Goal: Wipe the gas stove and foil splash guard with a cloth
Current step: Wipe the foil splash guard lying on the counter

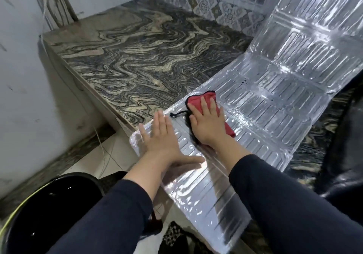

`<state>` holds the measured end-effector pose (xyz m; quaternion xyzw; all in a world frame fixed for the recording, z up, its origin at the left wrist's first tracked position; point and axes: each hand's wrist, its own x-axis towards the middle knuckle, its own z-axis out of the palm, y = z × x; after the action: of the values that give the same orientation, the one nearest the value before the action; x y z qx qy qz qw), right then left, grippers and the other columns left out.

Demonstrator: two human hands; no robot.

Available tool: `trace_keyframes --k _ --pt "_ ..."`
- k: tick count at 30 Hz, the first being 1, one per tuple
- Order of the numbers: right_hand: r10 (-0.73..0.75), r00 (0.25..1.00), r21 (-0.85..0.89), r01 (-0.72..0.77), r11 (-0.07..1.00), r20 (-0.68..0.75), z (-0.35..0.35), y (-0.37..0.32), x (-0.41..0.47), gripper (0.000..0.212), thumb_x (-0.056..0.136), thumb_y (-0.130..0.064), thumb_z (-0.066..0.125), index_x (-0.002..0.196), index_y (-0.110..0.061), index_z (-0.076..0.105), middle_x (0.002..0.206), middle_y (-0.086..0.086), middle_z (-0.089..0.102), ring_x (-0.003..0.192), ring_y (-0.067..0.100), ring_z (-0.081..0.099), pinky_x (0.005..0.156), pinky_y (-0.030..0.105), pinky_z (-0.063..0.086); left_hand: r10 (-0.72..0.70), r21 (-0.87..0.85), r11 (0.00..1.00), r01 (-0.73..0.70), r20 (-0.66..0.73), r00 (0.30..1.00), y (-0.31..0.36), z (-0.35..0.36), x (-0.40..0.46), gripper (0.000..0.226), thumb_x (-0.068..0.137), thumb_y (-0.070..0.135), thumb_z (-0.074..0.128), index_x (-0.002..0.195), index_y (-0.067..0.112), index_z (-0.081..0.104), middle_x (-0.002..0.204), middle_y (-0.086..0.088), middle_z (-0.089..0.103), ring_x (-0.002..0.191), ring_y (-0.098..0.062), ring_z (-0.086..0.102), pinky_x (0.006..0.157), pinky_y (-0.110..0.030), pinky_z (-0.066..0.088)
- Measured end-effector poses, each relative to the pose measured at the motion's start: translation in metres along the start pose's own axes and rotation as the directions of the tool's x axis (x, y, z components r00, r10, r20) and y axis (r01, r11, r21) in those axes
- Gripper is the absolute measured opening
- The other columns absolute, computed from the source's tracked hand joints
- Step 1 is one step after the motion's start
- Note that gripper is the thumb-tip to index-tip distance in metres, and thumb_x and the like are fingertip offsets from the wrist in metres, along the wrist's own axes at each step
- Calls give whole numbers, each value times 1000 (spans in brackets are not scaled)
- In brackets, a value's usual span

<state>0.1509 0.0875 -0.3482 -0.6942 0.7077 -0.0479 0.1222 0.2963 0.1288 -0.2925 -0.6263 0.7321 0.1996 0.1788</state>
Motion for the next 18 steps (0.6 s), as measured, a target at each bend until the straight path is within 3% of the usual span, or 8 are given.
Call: trace_keyframes --k 6,12,18 --pt "-39 997 -6 39 999 68 2 -17 -23 49 99 -45 13 148 -41 11 161 2 -8 145 30 -18 114 56 -12 34 -14 999 -33 46 998 -16 6 8 165 30 97 48 141 3 -30 146 -11 -45 137 -25 -39 110 -62 -20" --pt "-322 946 -52 323 945 29 -11 24 -4 50 91 -57 12 140 -53 24 160 -10 11 148 21 -2 115 59 -4 74 -47 996 -73 29 997 -20 13 13 164 29 98 47 141 8 -31 143 -7 -51 135 -24 -42 108 -60 -20" --pt "0 1000 -91 -1 996 -15 -31 92 67 49 95 -56 15 143 -48 21 161 -3 8 148 24 -1 114 60 -7 66 -26 998 -65 21 998 -23 19 18 164 29 100 45 140 8 -33 143 -7 -50 135 -25 -42 109 -61 -17"
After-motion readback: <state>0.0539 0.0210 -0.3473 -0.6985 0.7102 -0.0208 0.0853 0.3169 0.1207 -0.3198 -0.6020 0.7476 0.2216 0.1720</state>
